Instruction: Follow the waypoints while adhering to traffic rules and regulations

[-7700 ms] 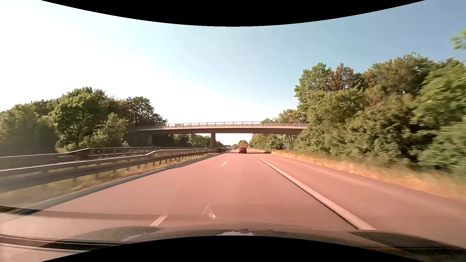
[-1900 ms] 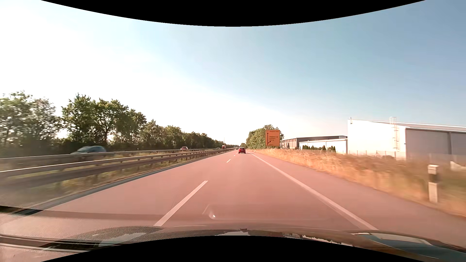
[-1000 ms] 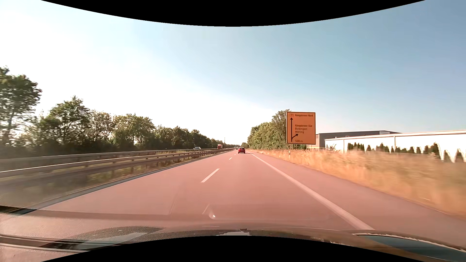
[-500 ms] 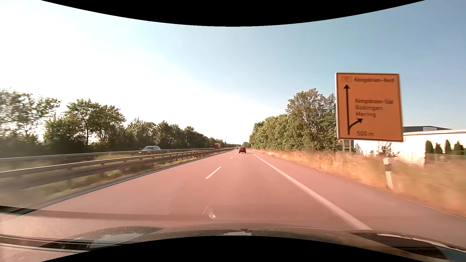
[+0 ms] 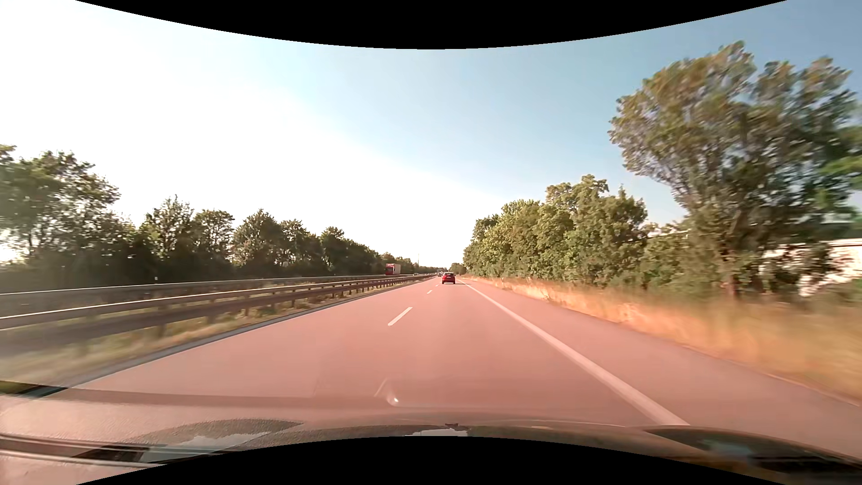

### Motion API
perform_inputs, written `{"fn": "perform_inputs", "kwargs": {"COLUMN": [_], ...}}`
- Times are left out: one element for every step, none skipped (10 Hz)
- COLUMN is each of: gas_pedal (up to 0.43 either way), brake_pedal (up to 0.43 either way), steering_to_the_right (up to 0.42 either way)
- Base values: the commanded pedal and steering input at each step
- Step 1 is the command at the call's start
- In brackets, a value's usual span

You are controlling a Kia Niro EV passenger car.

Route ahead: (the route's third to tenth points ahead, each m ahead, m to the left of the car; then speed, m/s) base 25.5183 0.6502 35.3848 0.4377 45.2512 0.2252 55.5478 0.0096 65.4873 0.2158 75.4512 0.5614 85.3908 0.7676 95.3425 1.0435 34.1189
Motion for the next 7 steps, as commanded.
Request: {"fn": "perform_inputs", "kwargs": {"gas_pedal": [0.358, 0.35, 0.339, 0.299, 0.287, 0.268, 0.26], "brake_pedal": [0.006, 0.006, 0.006, 0.006, 0.006, 0.006, 0.006], "steering_to_the_right": [-0.001, -0.001, -0.001, 0.0, 0.0, 0.001, 0.001]}}
